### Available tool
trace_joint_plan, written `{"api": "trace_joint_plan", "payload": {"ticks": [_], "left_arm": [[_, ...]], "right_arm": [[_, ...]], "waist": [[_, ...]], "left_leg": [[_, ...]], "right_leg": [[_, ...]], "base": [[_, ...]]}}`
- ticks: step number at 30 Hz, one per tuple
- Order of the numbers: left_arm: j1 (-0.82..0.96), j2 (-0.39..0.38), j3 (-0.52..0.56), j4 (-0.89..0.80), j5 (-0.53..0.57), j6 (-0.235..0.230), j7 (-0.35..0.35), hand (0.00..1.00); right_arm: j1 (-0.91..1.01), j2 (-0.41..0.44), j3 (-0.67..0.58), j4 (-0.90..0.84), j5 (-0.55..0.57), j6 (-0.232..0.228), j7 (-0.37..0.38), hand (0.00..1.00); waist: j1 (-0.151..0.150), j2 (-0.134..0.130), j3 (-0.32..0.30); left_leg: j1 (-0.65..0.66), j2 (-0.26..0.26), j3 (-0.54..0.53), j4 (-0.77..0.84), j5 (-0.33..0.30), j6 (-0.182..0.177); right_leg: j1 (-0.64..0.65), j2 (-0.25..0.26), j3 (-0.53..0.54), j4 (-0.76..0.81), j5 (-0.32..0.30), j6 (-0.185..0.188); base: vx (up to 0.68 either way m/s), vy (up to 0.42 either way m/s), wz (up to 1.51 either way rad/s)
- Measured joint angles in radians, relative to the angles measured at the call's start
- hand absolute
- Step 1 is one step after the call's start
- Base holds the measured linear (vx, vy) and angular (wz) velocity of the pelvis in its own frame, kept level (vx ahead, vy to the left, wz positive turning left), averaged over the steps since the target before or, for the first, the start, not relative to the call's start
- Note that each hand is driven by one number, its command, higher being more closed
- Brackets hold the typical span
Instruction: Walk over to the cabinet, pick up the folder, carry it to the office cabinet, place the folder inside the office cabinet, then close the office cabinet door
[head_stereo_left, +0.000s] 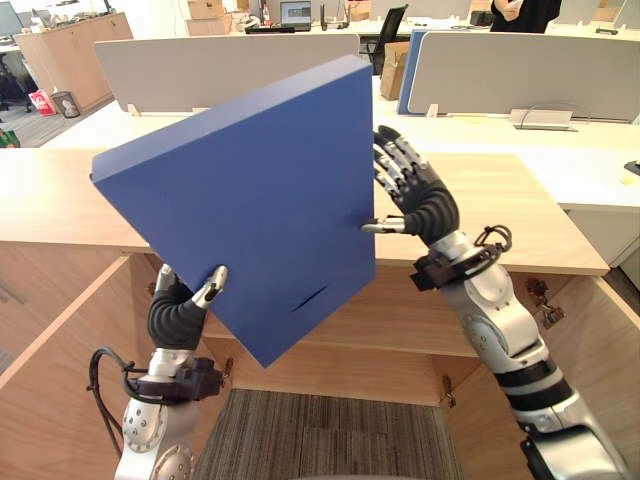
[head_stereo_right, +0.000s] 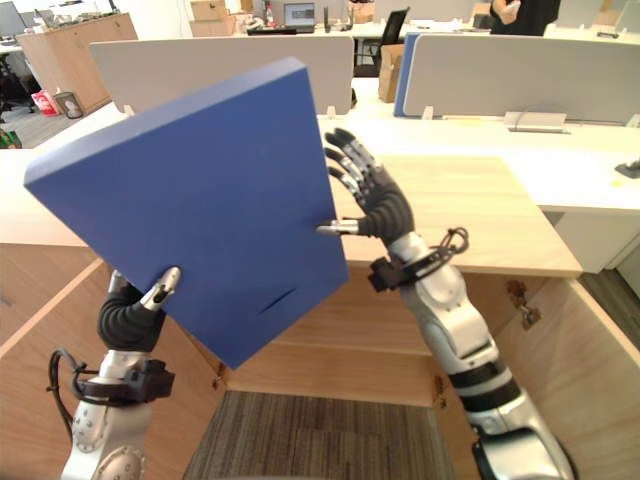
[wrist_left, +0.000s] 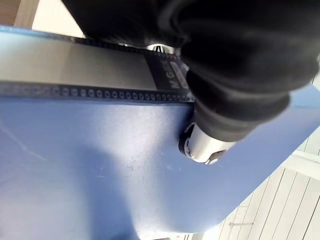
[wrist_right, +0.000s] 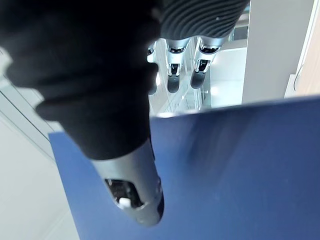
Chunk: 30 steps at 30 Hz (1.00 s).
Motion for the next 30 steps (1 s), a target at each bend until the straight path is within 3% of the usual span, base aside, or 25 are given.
{"api": "trace_joint_plan", "payload": {"ticks": [4,7,8,11,12,17,25,30], "left_arm": [[-0.002,0.033,-0.019,0.01,-0.027,-0.015,-0.009,1.0],[-0.004,0.047,-0.018,0.027,-0.066,-0.041,-0.011,1.0],[-0.004,0.053,-0.019,0.029,-0.083,-0.052,-0.011,1.0],[-0.006,0.083,-0.02,0.036,-0.097,-0.08,-0.011,1.0],[-0.006,0.092,-0.021,0.037,-0.104,-0.086,-0.011,0.0],[-0.005,0.155,-0.04,0.036,-0.123,-0.112,-0.013,0.0],[-0.007,0.207,-0.108,0.044,-0.122,-0.107,-0.042,0.0],[-0.032,0.285,-0.184,0.173,-0.179,-0.056,-0.17,0.0]], "right_arm": [[-0.104,-0.066,0.102,0.016,0.082,-0.003,0.015,0.0],[-0.187,-0.16,0.193,0.022,0.171,-0.005,0.035,0.0],[-0.223,-0.201,0.238,0.026,0.212,-0.007,0.046,1.0],[-0.322,-0.32,0.373,0.05,0.335,-0.01,0.091,1.0],[-0.349,-0.365,0.425,0.057,0.379,-0.008,0.111,1.0],[-0.383,-0.466,0.542,0.059,0.499,0.028,0.181,1.0],[-0.38,-0.554,0.56,0.054,0.519,0.042,0.243,1.0],[-0.32,-0.633,0.554,0.009,0.489,0.061,0.252,1.0]], "waist": [[0.005,0.0,0.0],[0.012,0.0,0.0],[0.013,0.0,0.0],[0.021,0.001,0.0],[0.031,0.001,0.0],[0.047,0.001,0.0],[0.052,0.001,0.0],[0.054,0.0,-0.001]], "left_leg": [[0.0,-0.004,-0.002,0.0,0.002,0.003],[-0.003,-0.006,-0.007,-0.001,0.005,0.005],[-0.005,-0.006,-0.011,-0.001,0.007,0.005],[-0.015,-0.005,-0.028,-0.001,0.014,0.005],[-0.015,-0.004,-0.028,-0.001,0.015,0.004],[-0.017,-0.004,-0.031,-0.001,0.018,0.003],[-0.019,-0.004,-0.031,-0.001,0.019,0.003],[-0.023,-0.004,-0.03,-0.001,0.019,0.003]], "right_leg": [[0.0,-0.004,-0.001,0.001,0.001,0.001],[0.0,-0.005,-0.005,0.002,0.001,0.002],[0.0,-0.005,-0.01,0.002,0.001,0.002],[-0.002,-0.005,-0.025,0.002,0.001,0.001],[-0.002,-0.004,-0.025,0.002,0.001,0.001],[-0.003,-0.004,-0.028,0.004,0.001,0.001],[-0.007,-0.004,-0.027,0.006,0.001,0.001],[-0.011,-0.004,-0.027,0.007,0.001,0.001]], "base": [[-0.04,0.007,0.02],[-0.04,0.003,0.06],[-0.03,-0.004,0.12],[-0.04,-0.012,0.14],[-0.03,-0.011,0.05],[-0.01,0.0,0.0],[0.0,0.0,0.0],[0.0,0.0,0.0]]}}
